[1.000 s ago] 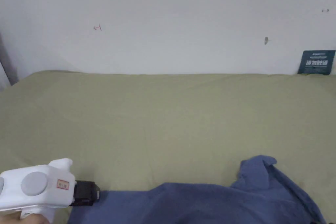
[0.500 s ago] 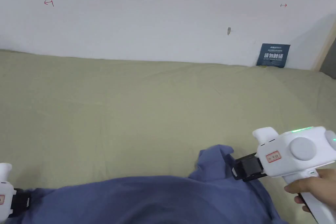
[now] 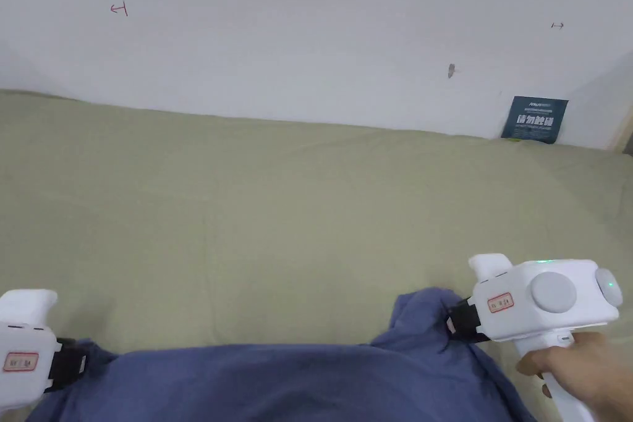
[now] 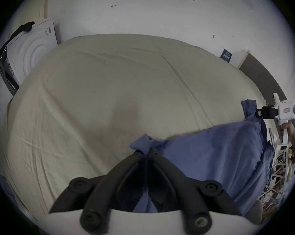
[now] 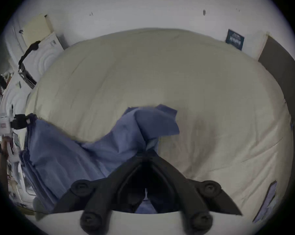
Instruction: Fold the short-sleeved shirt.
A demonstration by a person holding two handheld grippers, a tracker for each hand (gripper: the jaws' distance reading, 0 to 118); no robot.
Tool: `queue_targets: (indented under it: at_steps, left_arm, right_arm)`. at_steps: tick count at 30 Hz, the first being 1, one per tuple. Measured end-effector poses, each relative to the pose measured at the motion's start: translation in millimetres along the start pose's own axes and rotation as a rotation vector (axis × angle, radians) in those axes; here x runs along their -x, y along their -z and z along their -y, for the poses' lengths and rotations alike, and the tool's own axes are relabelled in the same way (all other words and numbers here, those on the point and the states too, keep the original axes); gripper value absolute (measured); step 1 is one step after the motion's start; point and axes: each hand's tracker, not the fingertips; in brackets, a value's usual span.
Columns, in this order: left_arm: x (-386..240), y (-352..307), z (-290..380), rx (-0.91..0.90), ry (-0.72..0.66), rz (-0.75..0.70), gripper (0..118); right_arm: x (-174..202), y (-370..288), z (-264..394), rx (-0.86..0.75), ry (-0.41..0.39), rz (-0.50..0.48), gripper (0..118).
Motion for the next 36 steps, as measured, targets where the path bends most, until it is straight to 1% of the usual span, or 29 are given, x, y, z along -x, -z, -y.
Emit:
queue_targets:
  at_steps: [2, 4, 6, 9, 11, 13, 16, 20, 21, 22, 23, 26, 28, 30, 32, 34, 36]
  left_arm:
    - [-0.1, -10.1, -1.7, -0.025, -0.008, 0.026, 3]
    - [-2.1, -23.3, -3.1, -0.063, -0.002, 0.049, 3]
    - [-4.7, -42.5, -3.7, -0.107, 0.025, 0.072, 3]
    - [-8.2, -72.7, -1.9, -0.159, 0.049, 0.095, 3]
    - [-9.7, -93.0, 1.9, -0.183, 0.061, 0.121, 3]
    - [-10.9, -114.5, 10.1, -0.201, 0.082, 0.123, 3]
    - [-7.0, -143.8, 28.9, -0.224, 0.095, 0.118, 3]
    - [7.6, -170.8, 61.7, -0.225, 0.085, 0.128, 3]
    - [11.2, -175.2, 72.3, -0.222, 0.082, 0.125, 3]
    - [15.4, -177.9, 82.5, -0.205, 0.083, 0.13, 3]
    - [16.0, -179.3, 92.6, -0.199, 0.087, 0.131, 3]
    - [25.8, -178.6, 123.4, -0.146, 0.075, 0.136, 3]
    - [28.9, -179.0, 145.8, -0.119, 0.063, 0.164, 3]
    - [31.9, -176.4, 166.5, -0.095, 0.081, 0.162, 3]
    - [32.9, -171.4, 182.4, -0.057, 0.091, 0.174, 3]
    - [35.1, -161.8, 193.6, -0.026, 0.078, 0.169, 3]
    - [38.3, -151.1, 201.8, -0.009, 0.074, 0.174, 3]
  right_arm:
    - [1.5, -17.4, 3.1, -0.037, 0.048, -0.051, 0]
    - [5.3, -38.5, 3.2, -0.073, 0.005, -0.049, 0]
    - [14.4, -65.7, 8.9, -0.127, -0.064, -0.041, 0]
    - [30.4, -109.9, 20.4, -0.195, -0.084, -0.067, 0]
    - [42.7, -138.7, 33.8, -0.226, -0.111, -0.099, 0]
    - [53.2, -167.6, 49.1, -0.25, -0.148, -0.108, 0]
    - [60.1, -201.7, 78.8, -0.254, -0.148, -0.114, 1]
    - [55.0, -230.8, 124.5, -0.248, -0.093, -0.127, 0]
    - [51.4, -234.0, 136.4, -0.24, -0.064, -0.132, 0]
    - [48.3, -235.2, 148.4, -0.223, -0.01, -0.135, 0]
    - [46.0, -235.3, 158.5, -0.21, 0.018, -0.138, 0]
    - [38.5, -228.7, 192.1, -0.156, 0.083, -0.14, 0]
    - [33.5, -222.9, 214.4, -0.111, 0.131, -0.134, 1]
    - [31.3, -215.6, 235.1, -0.086, 0.179, -0.156, 0]
    - [28.3, -206.7, 252.2, -0.058, 0.217, -0.149, 1]
    - [26.1, -195.2, 264.0, -0.03, 0.228, -0.134, 1]
    - [21.7, -185.5, 274.4, 0.015, 0.265, -0.136, 1]
